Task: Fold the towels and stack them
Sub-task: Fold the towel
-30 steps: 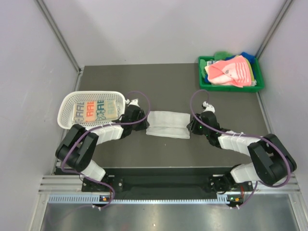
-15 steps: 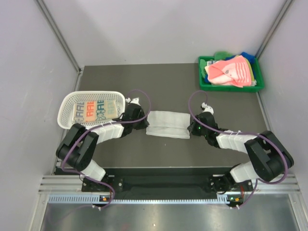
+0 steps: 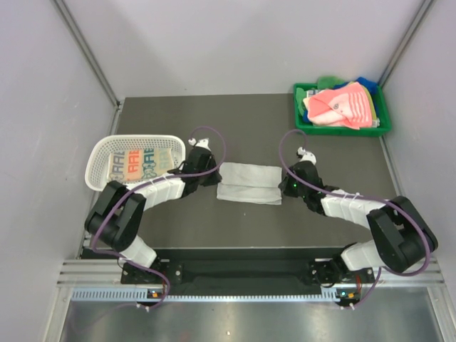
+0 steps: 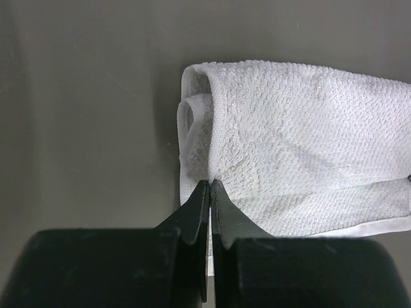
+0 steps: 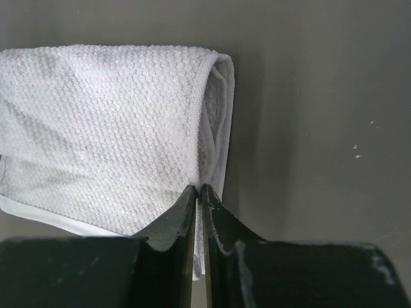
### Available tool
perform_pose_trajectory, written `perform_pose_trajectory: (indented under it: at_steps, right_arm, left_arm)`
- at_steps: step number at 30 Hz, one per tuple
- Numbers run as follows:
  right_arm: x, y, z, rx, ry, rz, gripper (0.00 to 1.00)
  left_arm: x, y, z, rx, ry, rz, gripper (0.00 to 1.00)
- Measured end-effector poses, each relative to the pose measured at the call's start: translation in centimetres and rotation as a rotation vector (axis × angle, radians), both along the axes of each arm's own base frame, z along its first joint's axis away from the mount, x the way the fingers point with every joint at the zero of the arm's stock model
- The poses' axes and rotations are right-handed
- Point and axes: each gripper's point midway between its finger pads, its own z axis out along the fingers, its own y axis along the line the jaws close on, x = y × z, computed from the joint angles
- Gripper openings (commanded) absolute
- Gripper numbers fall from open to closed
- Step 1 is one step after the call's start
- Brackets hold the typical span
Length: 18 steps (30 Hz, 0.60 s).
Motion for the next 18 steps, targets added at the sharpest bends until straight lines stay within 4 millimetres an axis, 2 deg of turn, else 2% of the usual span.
perform_pose_trajectory:
  at_steps: [3,6,12,18]
  right_arm:
    - [0.08,-0.16,0.24,-0.014,-0.005,0.001,0.21]
    - [0.07,-0.21,0.24,-0.025,-0.006,0.005,0.25]
    - [0.04,-0.23,0.15,-0.028,-0.003,0.006,0.29]
    - [0.29,-0.1,-0.02,-0.032,0.003,0.005,0.3]
  left_arm:
    - [-0.09,0.07,-0.09,0.005,0.004,-0.003,0.0]
    - [-0.15,0.11,-0.16,0.009,0.006,-0.005,0.0]
    - [-0.16,0.04,-0.13,0.008,0.008,-0.008,0.0]
    - [-0.17,0.05,-0.56,0.014,0.017,-0.008,0.0]
